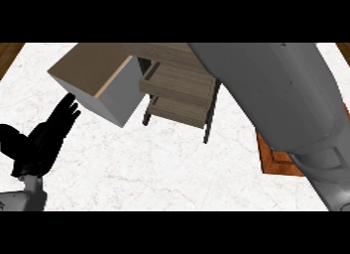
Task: Pick the cupcake from the cutting board and place it in the tiered basket
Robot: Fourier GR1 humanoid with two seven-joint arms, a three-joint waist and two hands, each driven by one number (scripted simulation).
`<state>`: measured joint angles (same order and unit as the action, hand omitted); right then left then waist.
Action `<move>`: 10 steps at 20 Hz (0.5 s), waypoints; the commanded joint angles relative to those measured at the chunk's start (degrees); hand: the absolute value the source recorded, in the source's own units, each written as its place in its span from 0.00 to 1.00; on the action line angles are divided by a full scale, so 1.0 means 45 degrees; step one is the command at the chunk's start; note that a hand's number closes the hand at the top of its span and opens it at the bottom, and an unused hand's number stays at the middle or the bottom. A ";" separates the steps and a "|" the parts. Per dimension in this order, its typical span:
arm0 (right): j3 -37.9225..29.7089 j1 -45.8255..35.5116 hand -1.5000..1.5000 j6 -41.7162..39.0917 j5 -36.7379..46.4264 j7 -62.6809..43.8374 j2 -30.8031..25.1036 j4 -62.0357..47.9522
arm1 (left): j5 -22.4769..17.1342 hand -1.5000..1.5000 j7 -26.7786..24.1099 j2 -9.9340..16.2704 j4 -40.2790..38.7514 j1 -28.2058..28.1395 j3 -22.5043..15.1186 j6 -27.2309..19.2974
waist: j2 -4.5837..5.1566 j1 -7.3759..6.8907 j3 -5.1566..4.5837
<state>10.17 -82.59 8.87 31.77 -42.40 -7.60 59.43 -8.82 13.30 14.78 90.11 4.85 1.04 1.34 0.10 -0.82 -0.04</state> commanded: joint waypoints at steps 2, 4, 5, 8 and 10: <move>-0.1249 0.0257 0.00 0.0977 -0.0399 -0.0180 0.0067 0.0440 | 0.0182 0.50 0.0159 -0.0054 0.0641 -0.0286 -0.0002 -0.0196 | -0.0059 0.0057 0.0015; -0.1610 -0.0128 0.00 0.1616 -0.0561 -0.0495 0.0705 0.0330 | 0.0659 0.50 -0.0188 -0.0423 -0.0199 -0.0046 -0.0401 -0.0337 | -0.0026 0.0092 0.0006; -0.1906 0.0007 0.00 0.2129 -0.0630 -0.0096 0.0690 0.0294 | 0.0225 0.50 -0.0504 -0.0264 -0.0339 -0.0204 -0.0013 0.0011 | -0.0007 0.0041 0.0003; -0.2924 -0.0214 0.00 0.2395 -0.1283 -0.0677 0.0392 0.0959 | 0.0215 0.50 0.0135 -0.0266 -0.0257 0.0230 0.0013 -0.0163 | -0.0046 0.0149 0.0012; -0.3573 -0.0056 0.00 0.3046 -0.1523 -0.0383 0.0181 0.1061 | 0.0114 0.50 -0.0379 -0.0042 -0.0063 -0.0387 0.0211 0.0156 | -0.0045 0.0063 0.0010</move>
<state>-1.49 -82.93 18.81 26.84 -43.49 -6.22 62.10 -8.34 12.72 14.47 89.32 4.78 1.68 1.53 0.01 -0.53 0.00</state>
